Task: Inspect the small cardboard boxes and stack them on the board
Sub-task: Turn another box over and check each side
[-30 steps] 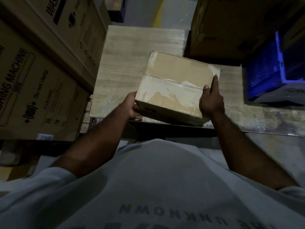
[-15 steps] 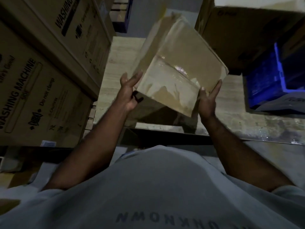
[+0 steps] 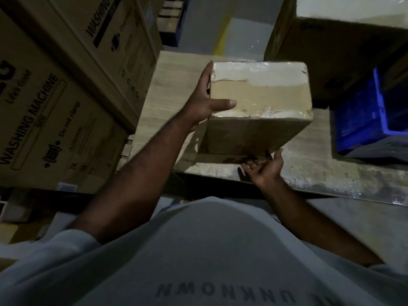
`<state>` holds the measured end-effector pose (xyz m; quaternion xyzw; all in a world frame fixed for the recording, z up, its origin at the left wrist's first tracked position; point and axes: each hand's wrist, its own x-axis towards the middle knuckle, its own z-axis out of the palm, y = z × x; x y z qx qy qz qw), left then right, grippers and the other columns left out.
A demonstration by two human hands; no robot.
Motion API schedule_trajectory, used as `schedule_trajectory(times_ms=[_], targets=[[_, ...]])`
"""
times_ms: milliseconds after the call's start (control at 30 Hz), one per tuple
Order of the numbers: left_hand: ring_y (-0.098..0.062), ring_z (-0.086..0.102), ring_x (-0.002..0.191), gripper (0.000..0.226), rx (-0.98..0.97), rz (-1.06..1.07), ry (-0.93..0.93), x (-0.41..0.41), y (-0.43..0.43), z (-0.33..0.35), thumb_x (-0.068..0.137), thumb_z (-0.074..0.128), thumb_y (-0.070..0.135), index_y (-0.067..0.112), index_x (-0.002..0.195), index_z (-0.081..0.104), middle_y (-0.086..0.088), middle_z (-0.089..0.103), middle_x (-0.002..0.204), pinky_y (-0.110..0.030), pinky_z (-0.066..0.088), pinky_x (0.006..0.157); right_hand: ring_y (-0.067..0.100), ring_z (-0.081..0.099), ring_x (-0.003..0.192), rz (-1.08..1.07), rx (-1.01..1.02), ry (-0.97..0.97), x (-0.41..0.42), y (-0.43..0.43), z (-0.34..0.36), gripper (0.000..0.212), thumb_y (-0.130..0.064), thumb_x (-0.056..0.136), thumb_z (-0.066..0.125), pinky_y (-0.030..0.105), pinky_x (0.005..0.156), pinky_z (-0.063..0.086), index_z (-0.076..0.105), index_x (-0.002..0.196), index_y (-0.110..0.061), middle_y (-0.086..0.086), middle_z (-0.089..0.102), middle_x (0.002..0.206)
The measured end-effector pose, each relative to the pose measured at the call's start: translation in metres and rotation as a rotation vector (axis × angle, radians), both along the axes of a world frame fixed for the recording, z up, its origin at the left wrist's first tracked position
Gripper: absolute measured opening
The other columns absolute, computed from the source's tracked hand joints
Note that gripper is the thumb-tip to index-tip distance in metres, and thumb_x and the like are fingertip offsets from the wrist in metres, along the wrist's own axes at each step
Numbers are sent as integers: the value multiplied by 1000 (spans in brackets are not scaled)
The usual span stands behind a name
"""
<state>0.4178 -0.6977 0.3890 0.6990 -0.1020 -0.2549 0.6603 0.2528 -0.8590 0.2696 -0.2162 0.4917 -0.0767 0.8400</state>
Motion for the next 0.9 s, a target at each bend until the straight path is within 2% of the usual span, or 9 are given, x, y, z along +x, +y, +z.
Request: schedule_trajectory(times_ms=[67,133,167,267,367,500,600,667,900], targets=[[-18,46,141,115,0,-43,-13,3,4,-4,74,89,6,15,163,16,-3,35,163,-40,45,114,36,59,120,-98,-120,12,-9,-14,5,67,-70,100,39,48,104,46,44,151,-26,19,47,153],[-18,46,142,116,50,-72,-31,8,7,-5,73,91,17,14,163,19,-5,39,162,-44,44,115,27,63,84,-131,-306,8,-20,-33,19,73,-70,93,46,36,74,53,41,152,-27,17,58,129],[-18,47,142,115,95,-84,-42,9,8,-4,73,92,22,15,163,20,-4,41,160,-44,44,115,32,65,84,-123,-438,10,-24,-41,26,72,-68,93,46,37,74,56,42,152,-27,20,60,124],[-19,42,145,109,327,-73,-251,5,0,10,75,88,40,20,161,25,-5,36,163,-46,41,117,26,54,137,-61,-914,18,-33,-60,54,63,-60,102,44,38,113,45,46,153,-23,12,52,152],[-28,24,155,97,621,-75,-619,-7,-19,31,84,78,41,22,162,23,-8,11,172,-52,29,121,8,51,138,109,-1364,-19,-18,-71,103,54,-42,107,48,31,115,45,47,154,-16,1,54,152],[-35,4,157,72,864,-151,-782,-25,-40,31,98,53,54,26,160,29,-9,10,171,-57,22,117,23,30,155,455,-1791,24,24,-72,157,55,-40,104,54,38,123,31,48,154,-18,9,43,162],[-40,11,156,65,985,-101,-917,-36,-39,15,100,35,57,24,156,38,-13,23,168,-58,32,114,29,10,160,830,-1995,157,53,-65,162,65,-51,103,48,49,125,17,36,161,-23,11,25,171],[-41,14,155,65,978,-61,-973,-39,-35,12,99,33,58,24,154,41,-14,27,166,-60,35,112,34,11,160,1002,-2092,272,62,-62,152,69,-59,102,40,57,125,15,32,162,-25,14,22,171],[-45,6,155,81,931,50,-693,-41,-37,10,92,49,69,23,157,31,-19,-1,170,-59,33,115,38,20,157,1057,-2193,384,63,-59,141,73,-66,99,22,58,125,17,33,161,-28,14,29,168]])
